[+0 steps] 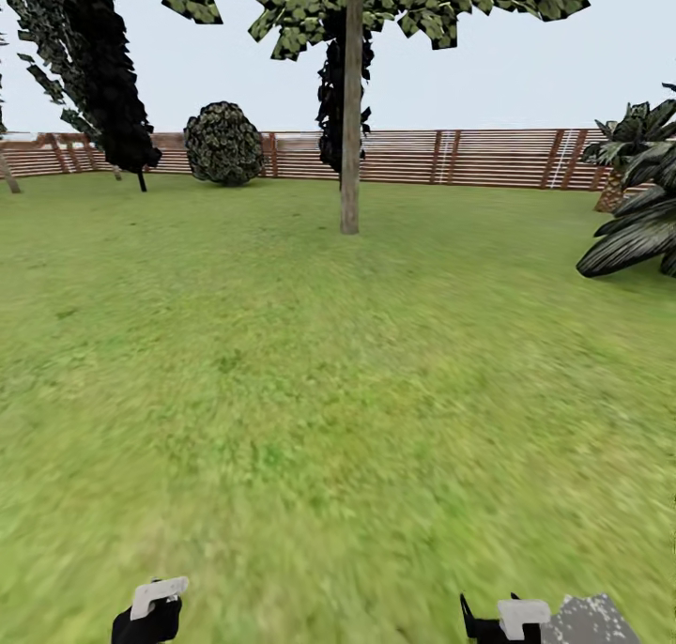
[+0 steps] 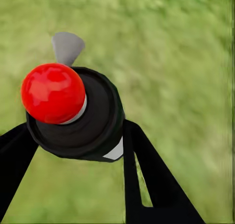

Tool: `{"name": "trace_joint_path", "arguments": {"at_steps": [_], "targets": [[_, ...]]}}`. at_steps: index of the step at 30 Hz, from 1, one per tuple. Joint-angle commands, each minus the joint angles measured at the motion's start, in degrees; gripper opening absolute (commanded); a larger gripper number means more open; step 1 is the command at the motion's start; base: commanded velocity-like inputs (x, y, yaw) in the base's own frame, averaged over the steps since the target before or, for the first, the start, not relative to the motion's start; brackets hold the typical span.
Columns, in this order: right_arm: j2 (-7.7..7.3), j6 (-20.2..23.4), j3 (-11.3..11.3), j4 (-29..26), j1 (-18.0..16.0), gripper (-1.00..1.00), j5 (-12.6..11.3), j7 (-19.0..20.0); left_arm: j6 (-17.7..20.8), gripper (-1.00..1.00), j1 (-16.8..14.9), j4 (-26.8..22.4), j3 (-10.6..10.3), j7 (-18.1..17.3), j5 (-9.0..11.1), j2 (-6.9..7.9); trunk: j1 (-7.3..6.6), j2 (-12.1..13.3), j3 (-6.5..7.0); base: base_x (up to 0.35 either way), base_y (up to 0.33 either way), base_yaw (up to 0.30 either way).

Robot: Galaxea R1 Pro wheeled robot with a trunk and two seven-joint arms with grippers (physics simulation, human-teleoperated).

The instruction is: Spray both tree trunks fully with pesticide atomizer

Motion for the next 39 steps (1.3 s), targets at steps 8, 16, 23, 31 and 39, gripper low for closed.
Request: {"name": "trace_joint_path", "arguments": {"at_steps": [8, 16, 23, 31, 39], "targets": [[-0.02, -0.2, 0.0, 0.0, 0.0, 1.0, 0.0, 0.0, -0.2, -1.0, 0.0, 0.0, 0.3, -0.3, 0.0, -0.01, 0.02, 0.0, -0.05, 0.339, 0.0, -0.099], [-0.04, -0.2, 0.0, 0.0, -0.1, 1.0, 0.0, 0.0, -0.2, -1.0, 0.0, 0.0, 0.3, -0.3, 0.0, -0.01, 0.02, 0.0, -0.05, 0.339, 0.0, -0.002], [-0.02, -0.2, 0.0, 0.0, 0.0, 1.0, 0.0, 0.0, -0.2, -1.0, 0.0, 0.0, 0.3, -0.3, 0.0, -0.01, 0.02, 0.0, -0.05, 0.339, 0.0, 0.0], [-0.01, -0.2, 0.0, 0.0, 0.0, 1.0, 0.0, 0.0, -0.2, -1.0, 0.0, 0.0, 0.4, -0.3, 0.0, -0.01, 0.02, 0.0, -0.05, 0.339, 0.0, 0.0], [-0.03, -0.2, 0.0, 0.1, 0.0, 1.0, 0.0, 0.0, -0.2, -1.0, 0.0, 0.0, 0.4, -0.3, 0.0, -0.01, 0.02, 0.0, -0.05, 0.339, 0.0, 0.0]]}}
